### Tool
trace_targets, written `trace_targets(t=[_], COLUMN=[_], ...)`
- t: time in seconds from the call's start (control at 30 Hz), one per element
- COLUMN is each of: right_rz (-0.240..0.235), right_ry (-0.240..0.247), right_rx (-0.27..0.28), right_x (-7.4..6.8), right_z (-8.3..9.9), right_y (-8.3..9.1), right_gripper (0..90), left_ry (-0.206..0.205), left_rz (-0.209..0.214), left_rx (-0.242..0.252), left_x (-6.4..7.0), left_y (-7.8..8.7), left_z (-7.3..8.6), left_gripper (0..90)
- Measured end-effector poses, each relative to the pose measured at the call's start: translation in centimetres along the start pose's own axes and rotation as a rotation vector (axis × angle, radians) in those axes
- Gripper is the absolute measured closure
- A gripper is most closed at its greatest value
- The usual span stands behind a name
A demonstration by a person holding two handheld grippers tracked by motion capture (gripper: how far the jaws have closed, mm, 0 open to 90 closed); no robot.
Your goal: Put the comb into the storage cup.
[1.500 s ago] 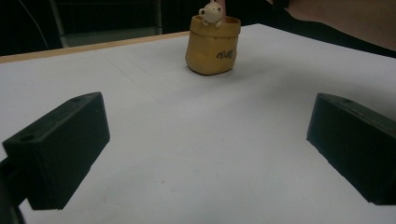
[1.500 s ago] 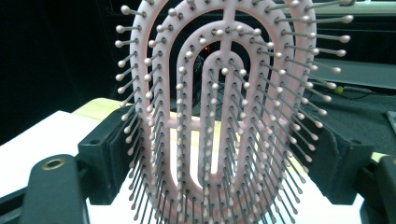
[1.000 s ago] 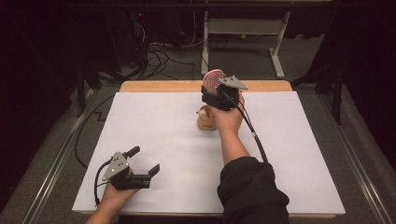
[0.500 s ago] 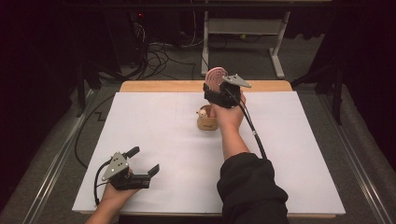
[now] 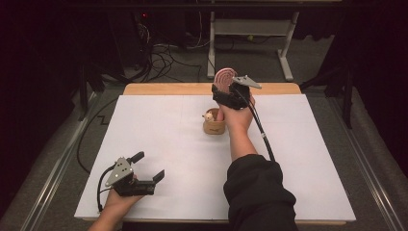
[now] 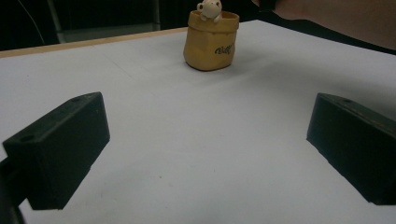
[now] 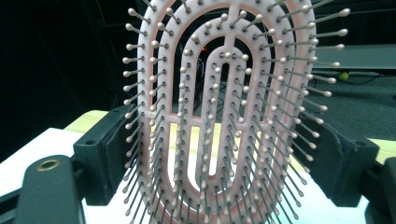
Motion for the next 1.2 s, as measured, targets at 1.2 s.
trace_targets(t=[1.2], right_rz=[0.013], right_ry=[0.030], right_rx=[-0.036], right_x=[0.01], right_z=[0.32], right_y=[-0.54], right_gripper=[16.3], left_ry=[-0.009], left_rz=[0.012], left_rx=[-0.012], left_x=[0.11], left_y=[-0.01], left_z=[0.08], left_gripper=[0.0])
Point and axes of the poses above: each handheld gripper's, and its own axes: y roughly backward along the jaws, z roughly out of its underside, x roughly to its right, the point moved 4 cm from there along -y, roughly forward along the jaws, and after that the axes turned 3 degrees about x, right-handed, at the moved point
